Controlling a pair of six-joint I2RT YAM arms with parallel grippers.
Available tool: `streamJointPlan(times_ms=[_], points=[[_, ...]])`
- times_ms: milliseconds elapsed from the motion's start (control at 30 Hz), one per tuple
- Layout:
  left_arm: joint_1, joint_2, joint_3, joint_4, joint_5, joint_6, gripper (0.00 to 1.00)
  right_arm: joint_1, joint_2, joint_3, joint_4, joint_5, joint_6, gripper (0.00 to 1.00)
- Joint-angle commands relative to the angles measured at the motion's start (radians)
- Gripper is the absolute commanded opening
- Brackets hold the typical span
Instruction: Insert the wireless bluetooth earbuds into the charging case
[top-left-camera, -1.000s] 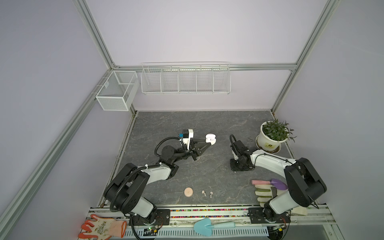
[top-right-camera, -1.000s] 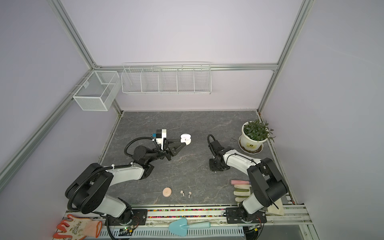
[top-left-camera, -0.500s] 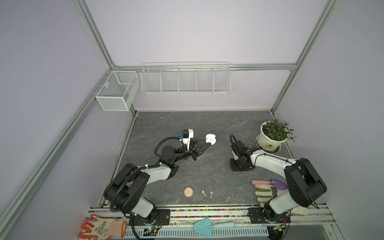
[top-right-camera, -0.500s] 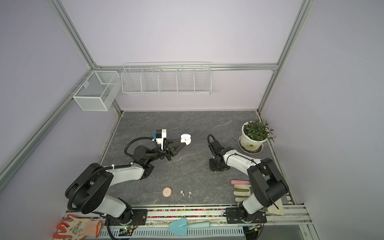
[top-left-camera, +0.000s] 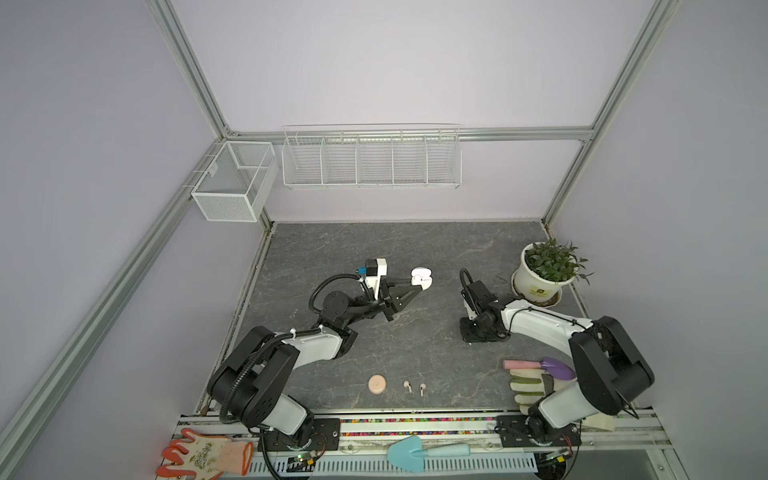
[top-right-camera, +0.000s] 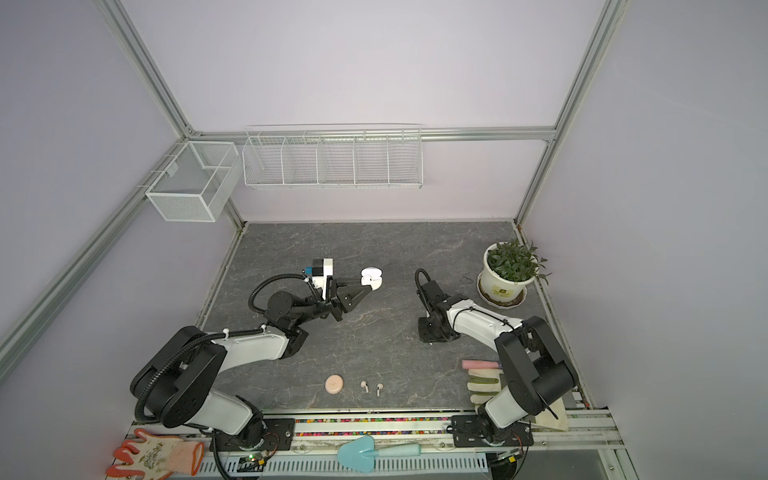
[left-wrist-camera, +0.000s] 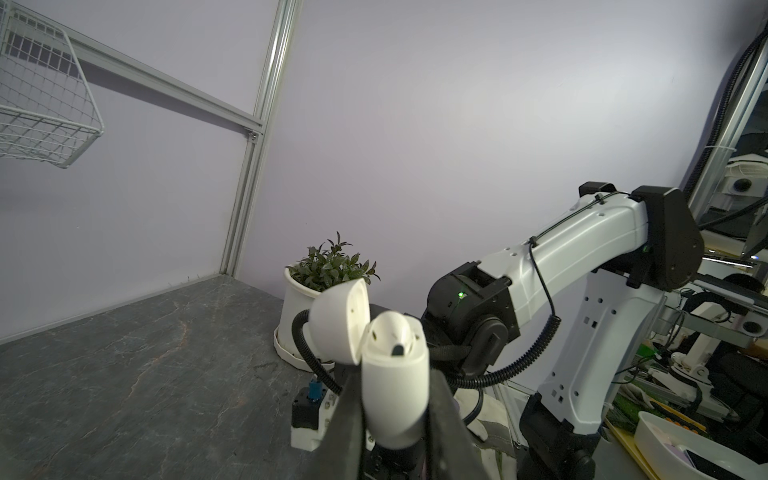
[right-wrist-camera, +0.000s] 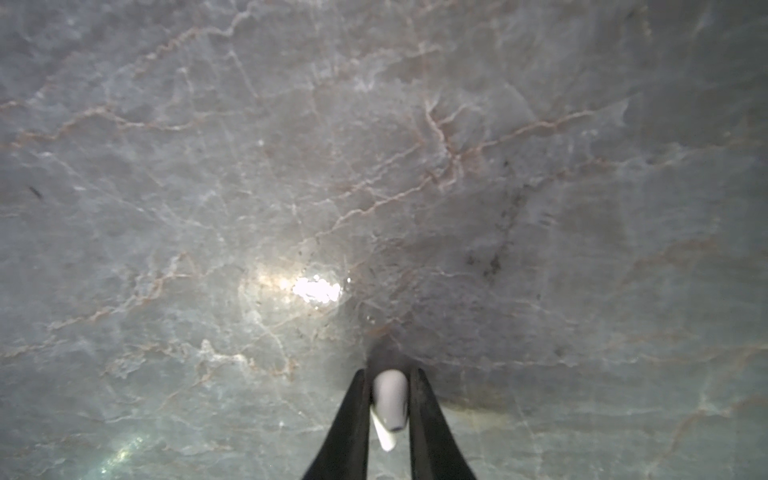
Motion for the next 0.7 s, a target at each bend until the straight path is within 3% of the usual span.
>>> streamJointPlan(times_ms=[0,667], points=[[-0.004,0.004,-0.001,0.039,0.012,-0.004,0.0,-0.004,-0.028,-0.008,0.012,-0.008,-0.015,0.2],[-0.004,-0.005,0.025,0.039,-0.007,-0.026,0.0,-0.001,-0.168,0.097,0.082,-0.159,-0.094,0.21]])
